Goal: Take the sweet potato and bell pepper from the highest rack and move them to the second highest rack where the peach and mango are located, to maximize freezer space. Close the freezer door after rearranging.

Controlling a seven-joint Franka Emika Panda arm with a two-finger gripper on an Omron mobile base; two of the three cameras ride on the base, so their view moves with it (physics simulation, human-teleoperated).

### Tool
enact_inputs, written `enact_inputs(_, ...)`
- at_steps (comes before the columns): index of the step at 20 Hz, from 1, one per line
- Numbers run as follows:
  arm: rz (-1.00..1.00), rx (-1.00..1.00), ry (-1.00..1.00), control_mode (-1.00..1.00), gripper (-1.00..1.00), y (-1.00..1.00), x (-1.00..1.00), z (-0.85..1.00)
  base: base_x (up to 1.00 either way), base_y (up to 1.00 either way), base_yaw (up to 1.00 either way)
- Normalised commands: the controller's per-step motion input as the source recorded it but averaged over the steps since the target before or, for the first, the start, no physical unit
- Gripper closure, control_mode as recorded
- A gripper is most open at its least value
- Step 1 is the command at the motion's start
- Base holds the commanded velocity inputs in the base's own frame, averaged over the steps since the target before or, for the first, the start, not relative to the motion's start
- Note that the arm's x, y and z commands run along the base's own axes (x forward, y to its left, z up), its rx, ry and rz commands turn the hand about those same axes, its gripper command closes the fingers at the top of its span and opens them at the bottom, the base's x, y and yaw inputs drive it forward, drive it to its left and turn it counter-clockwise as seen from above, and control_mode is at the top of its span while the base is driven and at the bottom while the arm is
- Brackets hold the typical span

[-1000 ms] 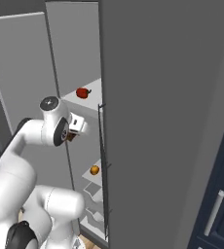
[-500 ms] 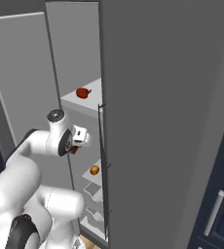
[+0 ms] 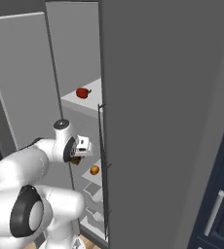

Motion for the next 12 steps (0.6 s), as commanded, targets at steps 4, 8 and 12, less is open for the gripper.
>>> enact_inputs(4,0.05,-0.08,0.00,-1.00,1.00,-0.07,0.10,-0.61,0.00,0.00,0.00)
enact_inputs(8,0.00,0.00,0.00,-1.00,1.00,-0.26,0.37,-0.35,0.00,0.00,0.00)
enact_inputs(12,0.00,0.00,0.00,-1.00,1.00,-0.29,0.42,-0.44,0.00,0.00,0.00)
